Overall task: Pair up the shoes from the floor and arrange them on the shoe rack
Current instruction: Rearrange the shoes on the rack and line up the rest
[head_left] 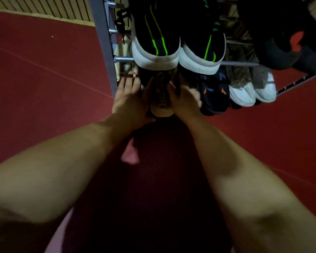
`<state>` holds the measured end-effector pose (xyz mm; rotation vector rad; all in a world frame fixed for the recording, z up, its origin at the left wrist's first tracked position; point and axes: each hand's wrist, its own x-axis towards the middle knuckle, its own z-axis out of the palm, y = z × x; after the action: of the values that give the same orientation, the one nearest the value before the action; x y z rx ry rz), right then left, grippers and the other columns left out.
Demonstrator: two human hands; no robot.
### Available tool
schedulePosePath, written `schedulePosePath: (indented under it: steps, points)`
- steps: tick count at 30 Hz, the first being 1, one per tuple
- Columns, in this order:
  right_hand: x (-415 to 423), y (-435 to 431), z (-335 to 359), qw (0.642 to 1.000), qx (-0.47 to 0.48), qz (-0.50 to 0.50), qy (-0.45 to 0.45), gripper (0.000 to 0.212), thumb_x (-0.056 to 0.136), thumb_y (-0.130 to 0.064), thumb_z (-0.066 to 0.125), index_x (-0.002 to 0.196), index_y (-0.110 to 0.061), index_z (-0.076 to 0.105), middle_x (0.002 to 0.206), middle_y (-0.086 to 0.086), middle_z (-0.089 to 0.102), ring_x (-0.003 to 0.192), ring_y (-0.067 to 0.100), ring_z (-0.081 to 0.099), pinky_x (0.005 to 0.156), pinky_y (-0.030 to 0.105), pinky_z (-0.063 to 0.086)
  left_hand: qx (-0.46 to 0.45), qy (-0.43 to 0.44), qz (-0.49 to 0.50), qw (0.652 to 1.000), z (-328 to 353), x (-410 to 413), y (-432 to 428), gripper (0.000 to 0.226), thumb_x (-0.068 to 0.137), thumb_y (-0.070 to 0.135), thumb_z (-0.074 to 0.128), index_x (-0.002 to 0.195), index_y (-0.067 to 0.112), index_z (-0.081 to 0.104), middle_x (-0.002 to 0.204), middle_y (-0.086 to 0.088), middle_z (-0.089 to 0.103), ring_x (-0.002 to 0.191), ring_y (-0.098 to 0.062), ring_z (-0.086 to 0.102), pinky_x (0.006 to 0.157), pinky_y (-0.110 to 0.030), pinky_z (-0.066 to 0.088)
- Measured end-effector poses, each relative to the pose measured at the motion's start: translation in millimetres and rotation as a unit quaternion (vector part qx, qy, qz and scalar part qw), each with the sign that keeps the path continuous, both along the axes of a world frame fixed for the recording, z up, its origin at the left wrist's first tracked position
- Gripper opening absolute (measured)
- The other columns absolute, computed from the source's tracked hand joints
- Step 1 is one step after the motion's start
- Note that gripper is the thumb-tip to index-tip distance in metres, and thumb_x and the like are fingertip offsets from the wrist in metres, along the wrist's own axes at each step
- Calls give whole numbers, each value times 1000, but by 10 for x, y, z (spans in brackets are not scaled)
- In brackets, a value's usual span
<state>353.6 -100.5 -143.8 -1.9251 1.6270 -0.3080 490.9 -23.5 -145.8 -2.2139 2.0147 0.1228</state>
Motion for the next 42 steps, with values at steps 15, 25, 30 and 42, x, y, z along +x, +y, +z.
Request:
schedulePosePath:
  steps: [15, 25, 30, 42]
  points:
    - [-377, 386, -122, 969, -79, -163, -168, 56, 86, -14, 62, 135, -14, 35, 125, 3, 57, 112, 17, 55, 87, 26, 40, -50, 65, -3, 997, -245, -207, -129, 73, 93, 57, 32, 150, 33, -7, 159, -6, -8, 144, -37, 2, 114, -53, 1]
    - [-730, 346, -180, 879, 84, -306, -357, 44, 90, -2, 56, 129, -13, 40, 77, 2, 59, 73, 17, 58, 82, 36, 48, -28, 49, 29, 998, -294, -255, -186, 77, 93, 58, 35, 150, 31, -9, 159, -6, -6, 144, -38, 1, 117, -47, 0]
    - [-910, 603, -183, 835, 72, -378, -394, 39, 92, -3, 53, 126, -20, 46, 92, 10, 65, 82, 18, 60, 89, 40, 49, -3, 89, 62, 994, -279, -295, -243, 78, 93, 55, 37, 151, 29, -8, 159, -2, -9, 143, -40, 1, 116, -47, 0]
    - [-754, 439, -133, 970, -54, -64, 228, 114, 68, -61, 69, 150, -28, -4, 156, 17, -1, 144, 34, -4, 113, 53, 4, -32, 50, 22, 998, -288, -287, -187, 80, 90, 62, 32, 151, 29, -6, 159, -4, -7, 142, -41, 0, 116, -48, 0]
